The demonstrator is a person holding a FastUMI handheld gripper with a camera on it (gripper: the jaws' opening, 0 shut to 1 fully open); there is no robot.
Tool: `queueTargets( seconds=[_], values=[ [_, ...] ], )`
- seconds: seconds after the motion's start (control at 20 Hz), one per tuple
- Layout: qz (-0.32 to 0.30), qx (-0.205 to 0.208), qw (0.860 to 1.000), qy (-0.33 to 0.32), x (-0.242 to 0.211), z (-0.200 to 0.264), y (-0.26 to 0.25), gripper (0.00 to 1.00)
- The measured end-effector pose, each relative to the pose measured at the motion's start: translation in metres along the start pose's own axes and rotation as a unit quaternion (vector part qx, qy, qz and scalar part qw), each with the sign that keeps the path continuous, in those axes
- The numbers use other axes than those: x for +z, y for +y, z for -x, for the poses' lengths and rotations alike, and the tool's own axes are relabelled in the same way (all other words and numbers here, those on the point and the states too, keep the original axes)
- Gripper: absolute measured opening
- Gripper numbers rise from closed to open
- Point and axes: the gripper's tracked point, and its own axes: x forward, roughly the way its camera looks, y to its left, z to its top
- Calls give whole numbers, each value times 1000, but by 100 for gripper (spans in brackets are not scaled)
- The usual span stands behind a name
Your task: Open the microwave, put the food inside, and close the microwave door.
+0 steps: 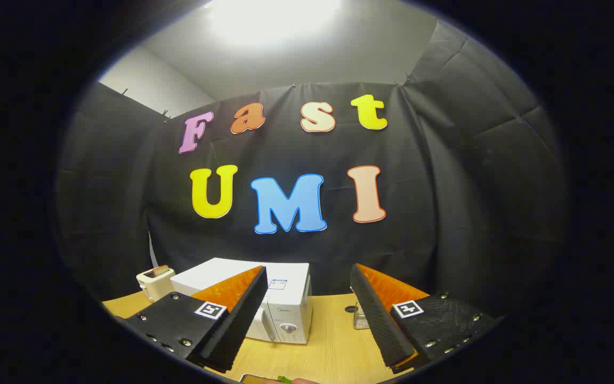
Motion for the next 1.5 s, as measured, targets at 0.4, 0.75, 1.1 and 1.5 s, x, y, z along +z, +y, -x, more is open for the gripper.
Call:
queueTargets(
  seconds=[0.4, 0.75, 1.1, 1.5],
  values=[
    [18, 6, 1000, 3, -2, 7, 6, 98],
    [17, 20, 1000, 15, -26, 2, 14, 98],
    [-3, 51, 999, 19, -50, -9, 37, 98],
    [-2, 66, 998, 16, -94, -33, 73, 98]
  ],
)
